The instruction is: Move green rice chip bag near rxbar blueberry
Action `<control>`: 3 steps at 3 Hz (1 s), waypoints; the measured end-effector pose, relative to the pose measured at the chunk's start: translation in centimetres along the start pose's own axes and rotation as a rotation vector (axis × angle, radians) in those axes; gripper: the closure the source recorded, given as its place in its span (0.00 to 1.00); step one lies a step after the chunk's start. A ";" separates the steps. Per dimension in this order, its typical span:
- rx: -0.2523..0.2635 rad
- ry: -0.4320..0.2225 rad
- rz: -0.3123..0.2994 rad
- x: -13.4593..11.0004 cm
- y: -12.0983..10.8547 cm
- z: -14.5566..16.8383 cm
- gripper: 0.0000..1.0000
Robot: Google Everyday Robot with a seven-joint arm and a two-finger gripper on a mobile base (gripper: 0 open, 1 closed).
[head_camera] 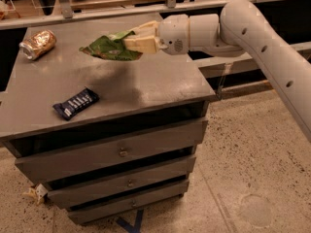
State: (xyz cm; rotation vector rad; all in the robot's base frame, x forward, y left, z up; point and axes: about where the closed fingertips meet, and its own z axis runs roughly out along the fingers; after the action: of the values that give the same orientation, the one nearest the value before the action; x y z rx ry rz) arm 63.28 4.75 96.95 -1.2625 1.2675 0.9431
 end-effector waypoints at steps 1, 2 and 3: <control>0.003 0.000 0.007 0.4 0.5 0.2 0.82; 0.007 -0.002 0.009 0.7 0.9 0.3 0.59; 0.003 0.002 0.006 0.9 1.3 0.3 0.36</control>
Offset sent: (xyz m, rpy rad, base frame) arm -0.0107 -0.0028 -0.0135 0.0073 0.0085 -0.0252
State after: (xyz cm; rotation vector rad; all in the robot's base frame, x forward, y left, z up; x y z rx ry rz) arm 62.14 5.08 95.87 -1.2579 1.2748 0.9440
